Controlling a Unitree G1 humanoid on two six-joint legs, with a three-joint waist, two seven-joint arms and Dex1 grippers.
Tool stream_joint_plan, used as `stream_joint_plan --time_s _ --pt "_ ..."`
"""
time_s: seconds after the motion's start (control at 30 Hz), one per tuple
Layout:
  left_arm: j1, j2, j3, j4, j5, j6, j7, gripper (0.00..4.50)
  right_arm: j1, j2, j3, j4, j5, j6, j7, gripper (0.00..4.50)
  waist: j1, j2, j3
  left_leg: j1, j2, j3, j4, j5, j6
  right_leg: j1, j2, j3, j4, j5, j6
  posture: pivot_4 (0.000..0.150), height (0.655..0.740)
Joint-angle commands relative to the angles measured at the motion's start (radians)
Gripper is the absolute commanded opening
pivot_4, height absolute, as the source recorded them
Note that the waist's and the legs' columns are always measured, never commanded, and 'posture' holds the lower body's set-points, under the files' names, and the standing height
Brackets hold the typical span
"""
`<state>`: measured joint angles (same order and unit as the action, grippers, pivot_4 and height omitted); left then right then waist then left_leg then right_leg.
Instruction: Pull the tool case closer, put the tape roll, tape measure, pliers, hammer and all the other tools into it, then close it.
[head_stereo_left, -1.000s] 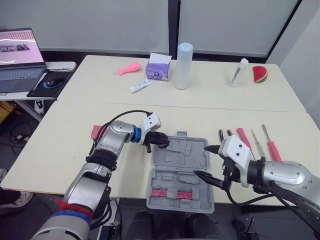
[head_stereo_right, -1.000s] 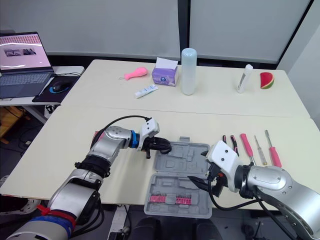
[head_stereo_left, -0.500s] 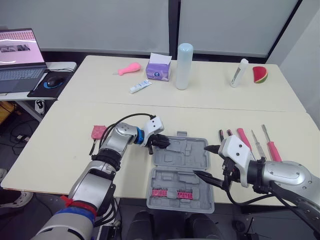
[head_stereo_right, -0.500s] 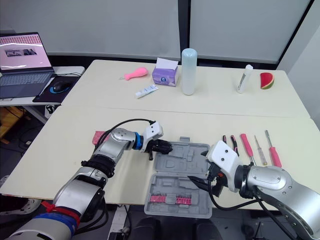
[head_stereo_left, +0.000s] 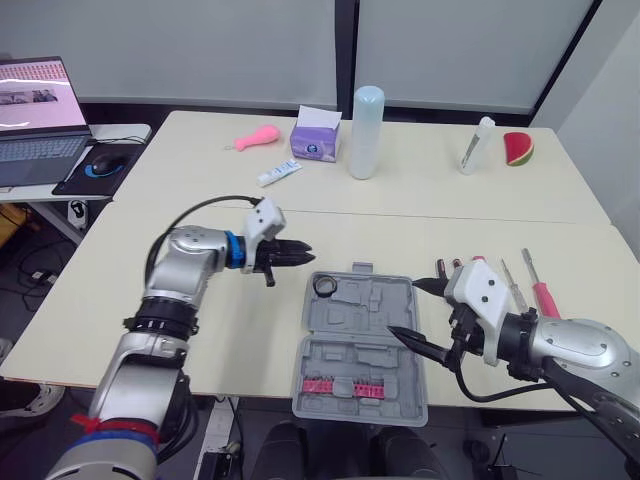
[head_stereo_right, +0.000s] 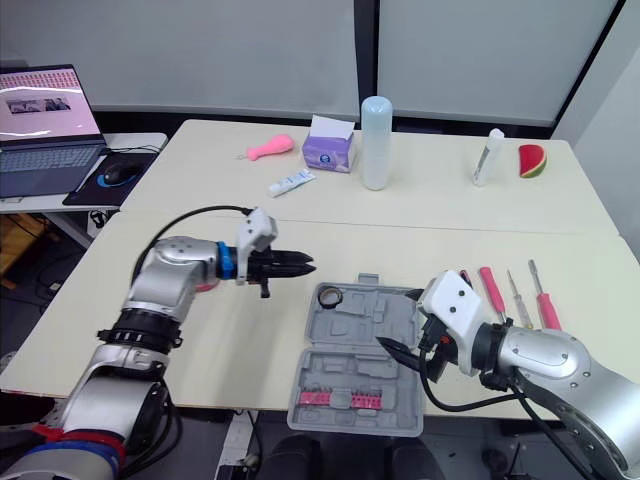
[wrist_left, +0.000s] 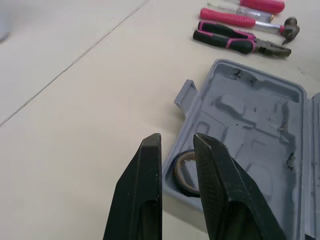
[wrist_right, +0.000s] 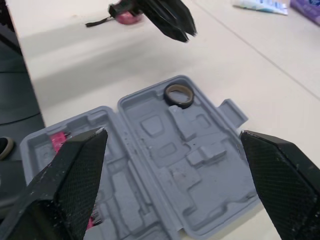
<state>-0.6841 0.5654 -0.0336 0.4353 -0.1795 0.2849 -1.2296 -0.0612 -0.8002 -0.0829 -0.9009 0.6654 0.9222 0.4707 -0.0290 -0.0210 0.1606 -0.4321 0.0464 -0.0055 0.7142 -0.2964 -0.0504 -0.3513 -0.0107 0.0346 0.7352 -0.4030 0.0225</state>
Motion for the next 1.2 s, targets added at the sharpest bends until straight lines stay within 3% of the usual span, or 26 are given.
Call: stream_joint_plan --time_s 0.03,0.17,0.33,0.43,0.73,1.2 --pt "0.079 0.054 0.135 -0.089 -0.066 0.007 0.086 0.99 0.096 -0.012 -0.133 -0.014 -0.075 -0.097 0.007 4.50 0.000 0.000 0.000 0.000 0.000 0.000 0.000 0.000 0.000 0.000 0.000 0.000 0.000 0.000 0.000 0.150 0.6921" --pt "0.217 0.087 0.273 -0.143 -0.088 -0.010 0.232 0.99 0.265 0.025 -0.271 0.021 -0.145 -0.208 0.035 4.50 0.003 0.000 0.000 0.000 0.000 -0.001 0.000 0.000 0.001 0.000 -0.001 -0.001 0.000 0.000 0.000 0.150 0.6921" --pt "0.458 0.092 0.476 -0.180 -0.117 -0.047 0.408 0.99 0.513 0.163 -0.434 0.120 -0.229 -0.407 0.071 4.50 0.002 0.000 -0.001 0.001 0.000 0.000 -0.001 -0.001 0.001 0.001 -0.002 -0.001 0.000 0.000 0.000 0.150 0.6921" --pt "0.596 0.082 0.577 -0.175 -0.145 -0.067 0.464 1.58 0.607 0.241 -0.474 0.200 -0.271 -0.519 0.087 4.50 0.000 0.000 -0.001 0.002 0.000 0.000 -0.001 -0.002 0.003 0.002 -0.002 -0.001 0.000 0.000 0.000 0.150 0.6921" --pt "0.846 0.033 0.659 -0.220 -0.207 -0.072 0.514 4.44 0.722 0.314 -0.511 0.412 -0.289 -0.676 0.163 4.50 0.001 0.000 -0.001 0.016 0.000 0.003 -0.004 -0.003 0.004 0.014 -0.002 0.002 -0.002 0.000 0.000 0.150 0.6921" --pt "0.868 0.044 0.635 -0.237 -0.224 -0.081 0.534 4.49 0.711 0.250 -0.468 0.366 -0.301 -0.661 0.217 4.50 -0.001 0.000 -0.002 0.017 0.000 0.004 -0.004 -0.003 0.004 0.014 -0.002 0.003 -0.002 0.000 0.000 0.150 0.6921"
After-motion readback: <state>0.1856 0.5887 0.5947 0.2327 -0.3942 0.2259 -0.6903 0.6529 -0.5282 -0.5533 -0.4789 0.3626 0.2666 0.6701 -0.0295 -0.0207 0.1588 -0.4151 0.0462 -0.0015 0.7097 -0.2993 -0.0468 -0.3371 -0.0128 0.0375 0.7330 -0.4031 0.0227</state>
